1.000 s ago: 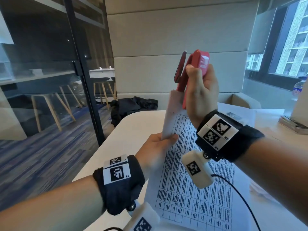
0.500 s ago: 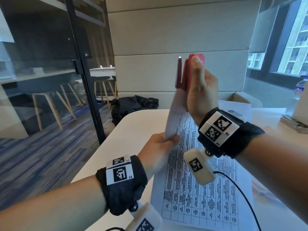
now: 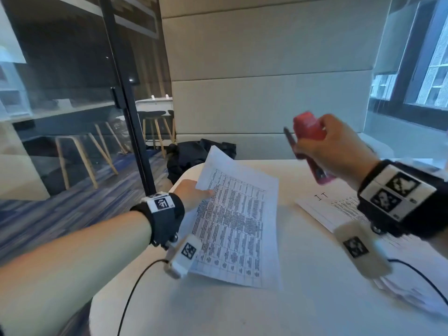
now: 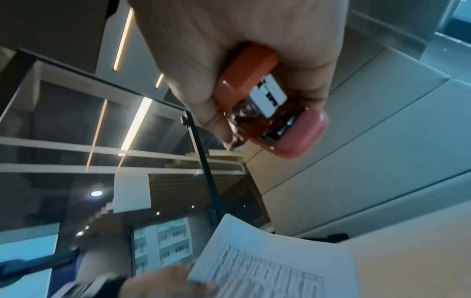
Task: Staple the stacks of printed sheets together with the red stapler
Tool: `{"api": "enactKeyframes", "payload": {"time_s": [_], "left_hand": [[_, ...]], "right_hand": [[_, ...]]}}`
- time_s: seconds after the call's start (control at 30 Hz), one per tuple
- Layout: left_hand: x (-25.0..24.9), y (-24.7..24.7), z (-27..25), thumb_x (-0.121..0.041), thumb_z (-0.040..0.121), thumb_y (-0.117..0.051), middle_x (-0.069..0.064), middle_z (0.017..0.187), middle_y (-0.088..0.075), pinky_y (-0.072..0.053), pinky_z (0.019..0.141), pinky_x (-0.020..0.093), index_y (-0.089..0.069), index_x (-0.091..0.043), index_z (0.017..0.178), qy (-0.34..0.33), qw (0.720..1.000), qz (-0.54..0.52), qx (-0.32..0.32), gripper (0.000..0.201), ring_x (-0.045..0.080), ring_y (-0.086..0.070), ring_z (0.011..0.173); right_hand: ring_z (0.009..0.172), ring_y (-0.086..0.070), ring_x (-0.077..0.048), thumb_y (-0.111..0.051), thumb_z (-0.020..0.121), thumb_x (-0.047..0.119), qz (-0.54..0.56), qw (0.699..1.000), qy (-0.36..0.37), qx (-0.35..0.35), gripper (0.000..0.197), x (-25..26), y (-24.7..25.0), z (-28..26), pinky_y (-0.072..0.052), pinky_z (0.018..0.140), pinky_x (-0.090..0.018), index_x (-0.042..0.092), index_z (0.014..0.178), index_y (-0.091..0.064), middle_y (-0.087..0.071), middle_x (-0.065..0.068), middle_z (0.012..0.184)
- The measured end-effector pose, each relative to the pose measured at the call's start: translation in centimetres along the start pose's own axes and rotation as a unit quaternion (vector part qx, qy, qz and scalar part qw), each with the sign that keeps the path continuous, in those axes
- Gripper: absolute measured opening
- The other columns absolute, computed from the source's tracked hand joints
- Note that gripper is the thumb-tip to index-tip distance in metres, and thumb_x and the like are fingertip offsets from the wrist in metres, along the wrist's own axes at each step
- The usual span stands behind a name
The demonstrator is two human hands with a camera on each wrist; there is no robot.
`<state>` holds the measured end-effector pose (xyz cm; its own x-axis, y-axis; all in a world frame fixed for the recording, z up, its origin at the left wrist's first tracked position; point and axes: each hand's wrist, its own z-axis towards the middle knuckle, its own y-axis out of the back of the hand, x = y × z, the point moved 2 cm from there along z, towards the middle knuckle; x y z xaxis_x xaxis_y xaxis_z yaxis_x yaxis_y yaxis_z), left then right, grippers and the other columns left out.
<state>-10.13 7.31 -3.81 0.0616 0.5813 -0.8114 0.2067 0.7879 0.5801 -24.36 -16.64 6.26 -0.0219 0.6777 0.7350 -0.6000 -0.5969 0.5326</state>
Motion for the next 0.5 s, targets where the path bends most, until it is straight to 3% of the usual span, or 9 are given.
{"api": "enactKeyframes", "payload": {"time_s": [0.07, 0.17, 0.27, 0.33, 0.4, 0.5], "left_hand": [[0.3, 0.5, 2.5, -0.026, 0.091, -0.062, 0.008, 0.121, -0.061, -0.043, 0.083, 0.028, -0.059, -0.005, 0.123, 0.021, 0.998, 0.06, 0.011, 0.039, 0.025, -0.057, 0.103], [1.5, 0.8, 6.2, -0.023, 0.091, -0.062, 0.013, 0.14, -0.048, -0.042, 0.087, 0.029, -0.041, -0.002, 0.139, 0.055, 0.989, 0.138, 0.005, 0.057, 0.028, -0.05, 0.122], [2.7, 0.6, 9.3, -0.018, 0.086, -0.068, 0.015, 0.134, -0.052, -0.046, 0.075, 0.029, -0.04, -0.001, 0.14, 0.069, 0.98, 0.185, -0.008, 0.062, 0.03, -0.057, 0.113], [3.2, 0.4, 10.5, -0.017, 0.086, -0.068, 0.015, 0.133, -0.052, -0.049, 0.066, 0.03, -0.036, -0.002, 0.143, 0.071, 0.971, 0.226, -0.017, 0.067, 0.031, -0.06, 0.106], [3.6, 0.2, 11.6, -0.019, 0.086, -0.068, 0.014, 0.132, -0.053, -0.052, 0.07, 0.033, -0.035, -0.005, 0.144, 0.063, 0.958, 0.279, -0.018, 0.069, 0.03, -0.062, 0.102], [3.9, 0.1, 12.8, -0.032, 0.081, -0.073, 0.013, 0.133, -0.052, -0.053, 0.085, 0.034, -0.035, -0.006, 0.143, 0.061, 0.932, 0.356, -0.003, 0.077, 0.03, -0.059, 0.111]], "right_hand": [[0.07, -0.06, -0.018, -0.077, 0.07, 0.023, -0.089, 0.992, -0.005, 0.087, 0.03, -1.2, -0.7, -1.2, -0.048, 0.062, -0.029, 0.02, 0.091, -0.056, -0.062, -0.001, 0.081], [0.067, -0.058, -0.009, -0.078, 0.07, 0.03, -0.208, 0.954, -0.002, 0.214, 0.027, -3.1, -2.0, -3.3, -0.044, 0.055, -0.025, 0.024, 0.087, -0.058, -0.061, 0.005, 0.079], [0.075, -0.061, -0.005, -0.074, 0.077, 0.036, -0.252, 0.905, -0.026, 0.342, 0.027, -5.0, -3.4, -5.6, -0.054, 0.069, -0.023, 0.028, 0.099, -0.061, -0.063, 0.009, 0.089], [0.079, -0.062, -0.005, -0.074, 0.078, 0.037, -0.265, 0.88, -0.041, 0.393, 0.028, -6.2, -4.0, -6.8, -0.056, 0.077, -0.024, 0.027, 0.102, -0.063, -0.063, 0.01, 0.091], [0.081, -0.062, -0.006, -0.074, 0.076, 0.04, -0.294, 0.855, -0.04, 0.426, 0.03, -7.3, -4.5, -7.5, -0.056, 0.081, -0.028, 0.027, 0.101, -0.065, -0.064, 0.01, 0.092], [0.082, -0.063, -0.009, -0.073, 0.072, 0.043, -0.327, 0.824, -0.034, 0.462, 0.032, -8.5, -5.0, -8.3, -0.055, 0.083, -0.032, 0.026, 0.099, -0.065, -0.065, 0.006, 0.092]]}}
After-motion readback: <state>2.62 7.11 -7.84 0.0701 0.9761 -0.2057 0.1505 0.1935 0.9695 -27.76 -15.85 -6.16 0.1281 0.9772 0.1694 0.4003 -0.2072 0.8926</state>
